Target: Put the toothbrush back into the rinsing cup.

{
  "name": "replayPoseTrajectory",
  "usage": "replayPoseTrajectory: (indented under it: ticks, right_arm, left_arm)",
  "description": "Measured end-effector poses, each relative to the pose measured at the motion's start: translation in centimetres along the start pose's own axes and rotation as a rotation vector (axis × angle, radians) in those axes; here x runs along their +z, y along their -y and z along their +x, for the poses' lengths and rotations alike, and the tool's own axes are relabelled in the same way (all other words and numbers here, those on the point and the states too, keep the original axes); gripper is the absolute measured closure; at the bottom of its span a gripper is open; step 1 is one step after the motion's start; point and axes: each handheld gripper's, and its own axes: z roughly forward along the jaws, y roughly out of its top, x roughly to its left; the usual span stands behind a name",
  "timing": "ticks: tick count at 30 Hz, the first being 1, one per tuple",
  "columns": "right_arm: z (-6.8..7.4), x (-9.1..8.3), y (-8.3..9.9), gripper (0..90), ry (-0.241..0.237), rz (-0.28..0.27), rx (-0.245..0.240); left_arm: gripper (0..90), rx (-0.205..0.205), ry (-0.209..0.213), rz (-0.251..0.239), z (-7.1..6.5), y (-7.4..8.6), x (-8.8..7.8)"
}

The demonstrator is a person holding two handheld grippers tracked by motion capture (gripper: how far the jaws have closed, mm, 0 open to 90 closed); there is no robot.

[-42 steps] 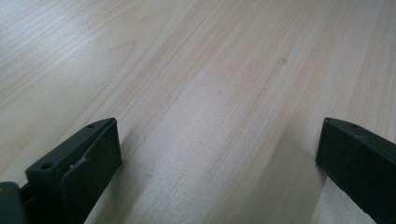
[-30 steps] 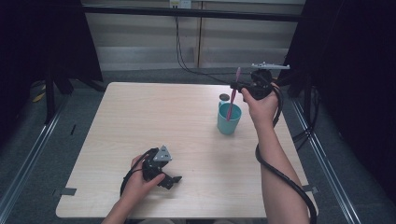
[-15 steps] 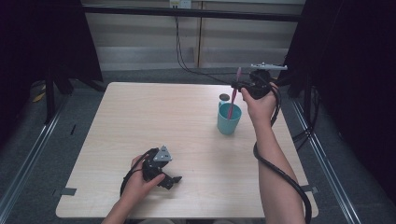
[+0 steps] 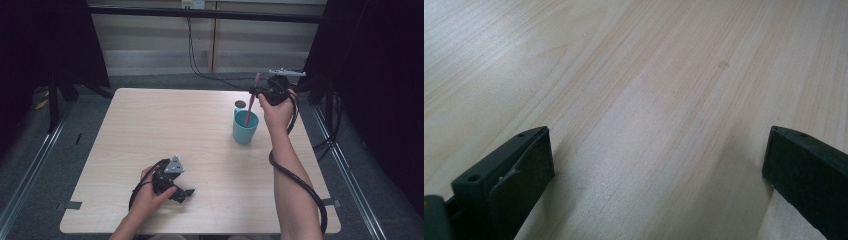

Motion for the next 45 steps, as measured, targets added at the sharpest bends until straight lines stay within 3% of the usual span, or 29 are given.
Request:
replayPoseTrajectory:
  ticks: [22, 37, 45]
  right_arm:
    - [-1.1, 1.7, 4.0, 83.9, 0.057, 0.030, 0.021]
    - [-1.3, 2.5, 6.6, 83.0, 0.043, 0.055, 0.053]
    - [-1.5, 2.2, 7.0, 74.2, 0.048, 0.057, 0.076]
  left_arm:
    - [0.0, 0.002, 0.001, -0.004, -0.1, 0.1, 0.0]
    - [0.0, 0.007, 0.002, 0.000, -0.1, 0.1, -0.1]
    - [0.0, 0.007, 0.002, -0.001, -0.2, 0.1, -0.1]
